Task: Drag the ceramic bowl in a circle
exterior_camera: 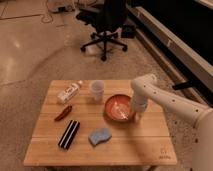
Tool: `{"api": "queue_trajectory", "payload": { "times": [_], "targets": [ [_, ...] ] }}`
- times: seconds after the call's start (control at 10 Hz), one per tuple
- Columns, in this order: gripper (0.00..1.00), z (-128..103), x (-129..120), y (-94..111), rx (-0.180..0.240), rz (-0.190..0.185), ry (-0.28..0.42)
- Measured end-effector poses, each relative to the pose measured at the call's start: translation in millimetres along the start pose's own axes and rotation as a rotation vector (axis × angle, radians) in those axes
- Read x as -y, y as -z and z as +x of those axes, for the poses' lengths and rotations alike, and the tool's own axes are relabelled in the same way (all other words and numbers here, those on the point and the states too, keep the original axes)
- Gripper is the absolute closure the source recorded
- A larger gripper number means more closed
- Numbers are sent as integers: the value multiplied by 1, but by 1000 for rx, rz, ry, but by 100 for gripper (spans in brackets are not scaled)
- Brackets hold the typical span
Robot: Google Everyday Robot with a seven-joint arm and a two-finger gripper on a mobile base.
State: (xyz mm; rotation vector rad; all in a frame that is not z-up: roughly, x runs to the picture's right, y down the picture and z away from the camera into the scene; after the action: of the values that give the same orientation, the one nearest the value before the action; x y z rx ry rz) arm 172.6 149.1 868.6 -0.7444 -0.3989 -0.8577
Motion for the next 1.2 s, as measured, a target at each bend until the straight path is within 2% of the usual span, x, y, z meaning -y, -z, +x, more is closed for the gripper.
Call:
{"api": "queue_trajectory", "payload": {
  "times": [0.3,0.4,0.7,0.9,1.2],
  "targets": [
    [89,14,-3,5,16,-1,14],
    [93,18,-3,7,21,-1,18],
    [94,38,-21,10,18,-21,-3],
    [94,52,-44,13,12,-42,-21],
    [94,53,-74,25,9,-65,-29]
  ]
}}
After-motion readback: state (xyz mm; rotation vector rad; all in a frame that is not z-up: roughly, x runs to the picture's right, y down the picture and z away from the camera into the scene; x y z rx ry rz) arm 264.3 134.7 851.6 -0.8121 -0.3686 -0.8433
